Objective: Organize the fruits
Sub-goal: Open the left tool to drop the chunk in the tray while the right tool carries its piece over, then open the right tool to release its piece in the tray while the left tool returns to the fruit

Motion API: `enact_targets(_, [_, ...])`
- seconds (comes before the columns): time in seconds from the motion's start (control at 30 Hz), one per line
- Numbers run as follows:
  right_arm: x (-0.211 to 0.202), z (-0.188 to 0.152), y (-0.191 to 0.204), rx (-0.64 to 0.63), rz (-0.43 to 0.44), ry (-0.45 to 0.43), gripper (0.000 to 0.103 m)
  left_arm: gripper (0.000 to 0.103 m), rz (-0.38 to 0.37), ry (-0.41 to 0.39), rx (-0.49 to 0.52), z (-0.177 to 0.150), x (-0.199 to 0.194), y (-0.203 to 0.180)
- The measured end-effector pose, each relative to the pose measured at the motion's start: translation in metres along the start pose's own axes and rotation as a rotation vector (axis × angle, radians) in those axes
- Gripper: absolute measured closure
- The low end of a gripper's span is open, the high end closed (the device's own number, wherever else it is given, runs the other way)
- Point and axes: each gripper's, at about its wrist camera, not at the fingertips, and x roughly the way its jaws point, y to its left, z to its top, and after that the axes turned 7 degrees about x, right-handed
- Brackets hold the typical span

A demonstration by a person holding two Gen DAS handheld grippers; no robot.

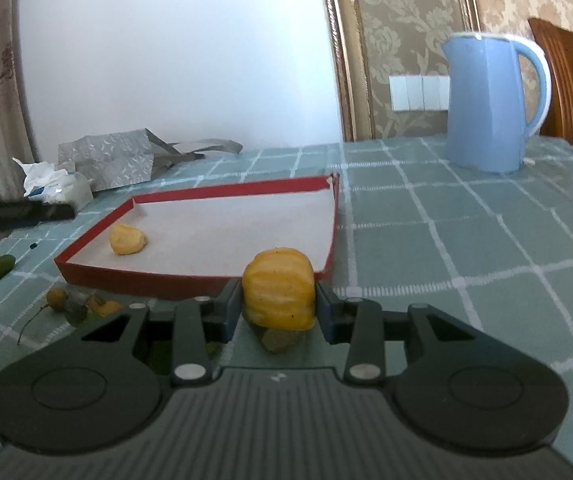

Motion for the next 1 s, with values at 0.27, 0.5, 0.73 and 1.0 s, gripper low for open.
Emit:
enact_targets(0.27, [0.024,0.036,0.032,-0.090,0.000,0.005,0.066,0.026,-0.046,-0.011,0.025,-0.040,-0.029,0.008])
enact_targets(0.5, [0.101,0.054,0.054,-0.138,-0.043,0.123,0.066,0.026,-0.079,0.056,-0.039,-0.048,-0.017,0.020])
enact_targets(0.73, [0.154,0.056,0.067,-0.144,-0.093,0.236,0.066,0.026,-0.070,0.084,-0.050,-0.049,-0.011,0.022])
enact_targets(1.0, [0.158,0.049,0.069,-0.140,-0.115,0.224,0.038,0.026,-0.070,0.102,-0.056,-0.050,-0.007,0.023])
